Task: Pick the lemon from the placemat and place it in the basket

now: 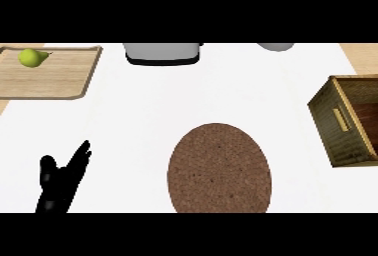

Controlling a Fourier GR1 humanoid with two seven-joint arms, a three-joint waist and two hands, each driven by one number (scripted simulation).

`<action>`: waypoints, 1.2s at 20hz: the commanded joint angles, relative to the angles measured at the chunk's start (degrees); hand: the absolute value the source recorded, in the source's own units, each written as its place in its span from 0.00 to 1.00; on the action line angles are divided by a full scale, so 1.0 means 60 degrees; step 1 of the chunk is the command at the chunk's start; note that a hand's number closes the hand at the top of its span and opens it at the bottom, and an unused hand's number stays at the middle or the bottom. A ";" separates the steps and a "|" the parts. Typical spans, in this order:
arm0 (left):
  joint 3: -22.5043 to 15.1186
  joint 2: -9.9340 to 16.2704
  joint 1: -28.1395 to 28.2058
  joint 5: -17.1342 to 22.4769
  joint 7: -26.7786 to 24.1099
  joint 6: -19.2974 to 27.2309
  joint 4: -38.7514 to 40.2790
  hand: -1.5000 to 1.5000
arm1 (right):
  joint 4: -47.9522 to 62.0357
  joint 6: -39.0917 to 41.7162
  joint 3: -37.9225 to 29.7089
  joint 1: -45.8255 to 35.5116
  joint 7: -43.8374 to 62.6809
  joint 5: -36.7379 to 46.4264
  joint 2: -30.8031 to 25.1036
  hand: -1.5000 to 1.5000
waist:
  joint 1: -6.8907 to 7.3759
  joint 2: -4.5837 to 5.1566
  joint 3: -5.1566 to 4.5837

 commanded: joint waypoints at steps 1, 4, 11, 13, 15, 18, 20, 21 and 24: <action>0.0040 -0.0212 0.0070 -0.0021 -0.0342 -0.0123 0.0943 0.50 | 0.1274 0.0028 -0.0144 0.0342 -0.1092 0.0100 -0.0596 1.00 | 0.0080 0.0090 -0.0052; -0.0019 -0.0059 -0.0101 -0.0050 0.0209 -0.0219 0.0574 0.50 | 0.2677 -0.0429 -0.0444 0.0362 -0.2195 0.0274 -0.0785 1.00 | 0.0111 0.0103 -0.0045; -0.0090 -0.0281 -0.0002 -0.0259 0.0155 -0.0058 0.0473 0.50 | 0.4021 -0.1455 -0.0526 0.0204 -0.2268 -0.0073 -0.0261 1.00 | 0.0100 0.0080 -0.0049; -0.0152 -0.0377 0.0443 -0.0219 0.0047 -0.0108 0.0124 0.50 | 0.4398 -0.1221 -0.0983 0.0813 -0.3153 -0.0376 -0.0551 1.00 | 0.0089 0.0070 -0.0045; -0.0072 -0.0119 0.0057 -0.0125 0.0932 -0.0211 -0.0339 0.50 | 0.5402 -0.1748 -0.0436 0.0391 -0.3533 0.0157 -0.0730 1.00 | 0.0163 0.0087 -0.0044; 0.0048 -0.0432 -0.0126 -0.0322 0.0025 -0.0074 0.0735 0.50 | 0.5494 -0.1952 -0.0415 0.1059 -0.4450 0.0112 -0.0444 1.00 | 0.0099 0.0089 -0.0049; 0.0154 -0.0084 0.0148 -0.0053 0.0527 -0.0479 -0.0148 0.50 | 0.5399 -0.1714 -0.0694 0.1574 -0.4655 -0.0337 -0.0541 1.00 | 0.0081 0.0068 -0.0047; 0.0083 -0.0064 0.0243 -0.0204 0.0288 -0.0378 0.0148 0.50 | 0.5589 -0.2289 -0.0294 0.1703 -0.4409 0.1526 -0.1335 1.00 | 0.0207 0.0165 -0.0045; 0.0241 -0.0143 -0.0029 -0.0039 0.0075 -0.0508 0.0523 0.50 | 0.5827 -0.2393 0.0002 0.2388 -0.5684 0.1850 -0.1336 1.00 | 0.0099 0.0121 -0.0045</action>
